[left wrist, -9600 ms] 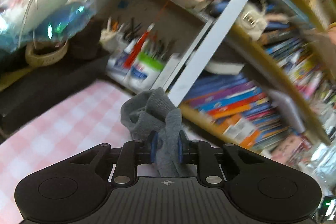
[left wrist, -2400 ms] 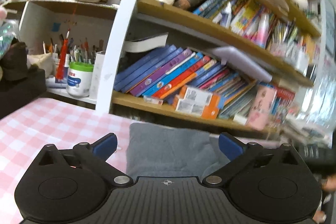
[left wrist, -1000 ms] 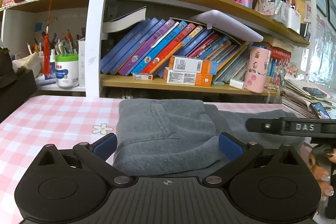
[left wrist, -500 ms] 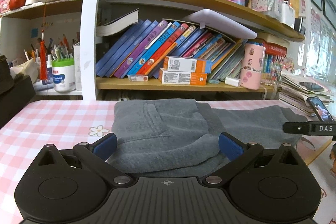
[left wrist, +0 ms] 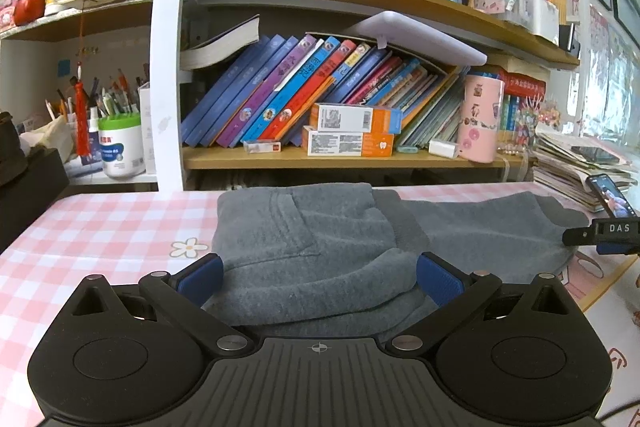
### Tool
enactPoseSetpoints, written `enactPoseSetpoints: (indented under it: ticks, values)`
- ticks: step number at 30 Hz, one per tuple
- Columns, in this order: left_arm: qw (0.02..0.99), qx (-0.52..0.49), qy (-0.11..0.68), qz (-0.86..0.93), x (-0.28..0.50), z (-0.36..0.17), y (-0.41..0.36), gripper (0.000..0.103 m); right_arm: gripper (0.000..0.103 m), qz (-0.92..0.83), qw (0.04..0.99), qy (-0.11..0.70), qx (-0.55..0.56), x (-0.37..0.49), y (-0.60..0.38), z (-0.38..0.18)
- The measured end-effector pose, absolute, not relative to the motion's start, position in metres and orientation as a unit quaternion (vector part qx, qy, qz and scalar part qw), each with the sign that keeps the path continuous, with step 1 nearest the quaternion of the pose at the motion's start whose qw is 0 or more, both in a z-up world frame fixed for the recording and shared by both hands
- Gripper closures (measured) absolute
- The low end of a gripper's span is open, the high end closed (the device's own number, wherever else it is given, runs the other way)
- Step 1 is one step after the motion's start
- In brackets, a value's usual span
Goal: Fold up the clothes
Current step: 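Lift the hem end with the right tool and fold it toward the collar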
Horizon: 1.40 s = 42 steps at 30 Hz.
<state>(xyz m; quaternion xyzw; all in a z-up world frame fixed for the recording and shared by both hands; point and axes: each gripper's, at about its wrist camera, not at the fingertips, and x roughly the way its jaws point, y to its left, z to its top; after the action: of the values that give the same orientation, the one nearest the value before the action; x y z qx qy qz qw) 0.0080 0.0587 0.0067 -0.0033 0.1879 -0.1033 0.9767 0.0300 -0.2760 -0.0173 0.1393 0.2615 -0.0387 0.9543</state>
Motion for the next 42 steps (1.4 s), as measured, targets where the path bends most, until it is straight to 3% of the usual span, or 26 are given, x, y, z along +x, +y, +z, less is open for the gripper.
enactPoseSetpoints:
  ticks: [7, 13, 18, 23, 29, 33, 38, 40, 42]
  values:
    - [0.977, 0.003, 0.189, -0.103, 0.007, 0.007, 0.056, 0.0, 0.023, -0.026, 0.944, 0.277, 0.177, 0.043, -0.286, -0.022]
    - [0.976, 0.007, 0.19, -0.103, 0.007, 0.006, 0.055, 0.0, 0.049, -0.03, 0.944, 0.293, 0.149, 0.071, -0.278, -0.019]
    - [0.976, 0.01, 0.192, -0.103, 0.007, 0.006, 0.054, 0.0, 0.079, -0.022, 0.957, 0.271, 0.097, 0.071, -0.267, -0.018]
    - [0.976, 0.013, 0.192, -0.102, 0.007, 0.005, 0.053, 0.0, 0.081, 0.042, 0.978, 0.169, 0.117, 0.049, -0.264, -0.001]
    - [0.976, 0.015, 0.192, -0.1, 0.006, 0.005, 0.052, 0.0, 0.08, -0.002, 0.951, 0.244, 0.191, 0.063, -0.287, -0.018]
    - [0.976, 0.022, 0.193, -0.098, 0.006, 0.004, 0.05, 0.0, 0.072, 0.0, 0.93, 0.271, 0.249, 0.068, -0.3, -0.028]
    - [0.976, 0.03, 0.193, -0.096, 0.007, 0.003, 0.048, 0.0, 0.063, 0.017, 0.93, 0.272, 0.246, 0.066, -0.295, -0.029]
    - [0.976, 0.032, 0.193, -0.095, 0.007, 0.003, 0.048, 0.0, 0.063, 0.02, 0.934, 0.272, 0.23, 0.067, -0.291, -0.029]
    - [0.976, 0.033, 0.193, -0.095, 0.007, 0.003, 0.048, 0.0, 0.077, 0.019, 0.938, 0.272, 0.214, 0.067, -0.288, -0.029]
